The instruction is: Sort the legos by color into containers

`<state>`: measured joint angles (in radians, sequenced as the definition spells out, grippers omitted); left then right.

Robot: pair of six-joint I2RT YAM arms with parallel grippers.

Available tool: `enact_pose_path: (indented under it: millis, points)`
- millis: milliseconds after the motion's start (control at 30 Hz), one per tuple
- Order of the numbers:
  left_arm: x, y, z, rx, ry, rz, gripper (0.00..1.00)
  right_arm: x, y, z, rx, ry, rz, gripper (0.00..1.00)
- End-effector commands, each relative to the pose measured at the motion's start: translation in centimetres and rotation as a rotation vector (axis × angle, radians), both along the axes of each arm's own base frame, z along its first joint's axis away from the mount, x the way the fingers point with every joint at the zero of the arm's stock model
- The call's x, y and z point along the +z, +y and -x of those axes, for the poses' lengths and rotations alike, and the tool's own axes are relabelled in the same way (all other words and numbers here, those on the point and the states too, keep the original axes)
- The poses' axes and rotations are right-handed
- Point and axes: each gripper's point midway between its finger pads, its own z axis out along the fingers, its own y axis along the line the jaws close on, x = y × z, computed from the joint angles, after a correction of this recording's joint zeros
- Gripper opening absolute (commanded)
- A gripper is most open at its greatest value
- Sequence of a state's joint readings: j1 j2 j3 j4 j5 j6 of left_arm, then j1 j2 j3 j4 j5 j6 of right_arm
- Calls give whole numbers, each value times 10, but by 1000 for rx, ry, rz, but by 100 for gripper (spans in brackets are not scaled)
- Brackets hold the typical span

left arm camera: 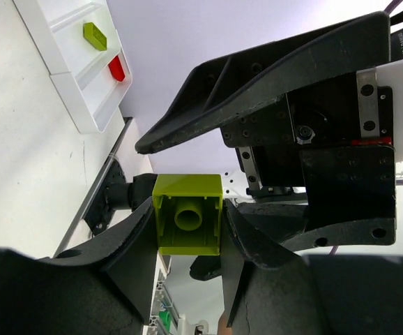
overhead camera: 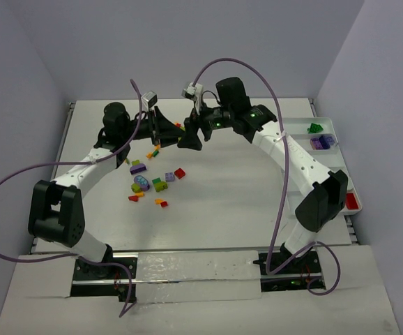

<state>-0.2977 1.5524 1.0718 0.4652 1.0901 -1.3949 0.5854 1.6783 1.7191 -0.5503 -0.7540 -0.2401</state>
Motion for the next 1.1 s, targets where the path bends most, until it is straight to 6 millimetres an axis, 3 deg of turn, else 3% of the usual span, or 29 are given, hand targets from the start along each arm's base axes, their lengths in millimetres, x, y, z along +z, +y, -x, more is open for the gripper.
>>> enact_pose_path:
  millis: [0,100,133,167,267,300,367,433,467,600,700,800,1000,1067]
  points:
    - [7,-1,5,-23,-43,15,0,17,4,4,46,-86,-26,74]
    - [5,-1,5,-23,-36,14,0,18,2,6,49,-103,-27,59]
    - [4,-1,5,-23,-38,13,0,18,2,5,48,-106,-28,59]
    - [2,-1,4,-22,-32,10,0,18,2,5,47,-110,-28,50]
    - [1,-1,4,-21,-33,3,9,19,2,5,51,-115,-30,41]
    - [-1,-1,4,-19,-28,-3,24,20,2,6,52,-115,-31,38]
    - [-3,-1,4,-17,-27,-11,45,20,2,6,52,-115,-31,34]
    - [-6,4,-2,10,-45,-39,92,19,-1,7,45,-112,-25,31]
    - [-6,6,-5,29,-53,-49,99,16,-3,7,43,-109,-18,31]
    - [-3,33,-32,132,-109,-89,99,1,-20,7,12,-89,20,28]
    - [7,56,-51,217,-166,-155,99,-21,-53,0,-64,-73,81,27]
    - [-1,77,-73,336,-306,-344,99,-40,-86,-10,-153,-58,148,27]
    - [-4,113,-86,524,-471,-670,99,-92,-209,-43,-516,15,439,24]
    - [-9,121,-88,552,-481,-748,99,-106,-240,-44,-583,39,528,24]
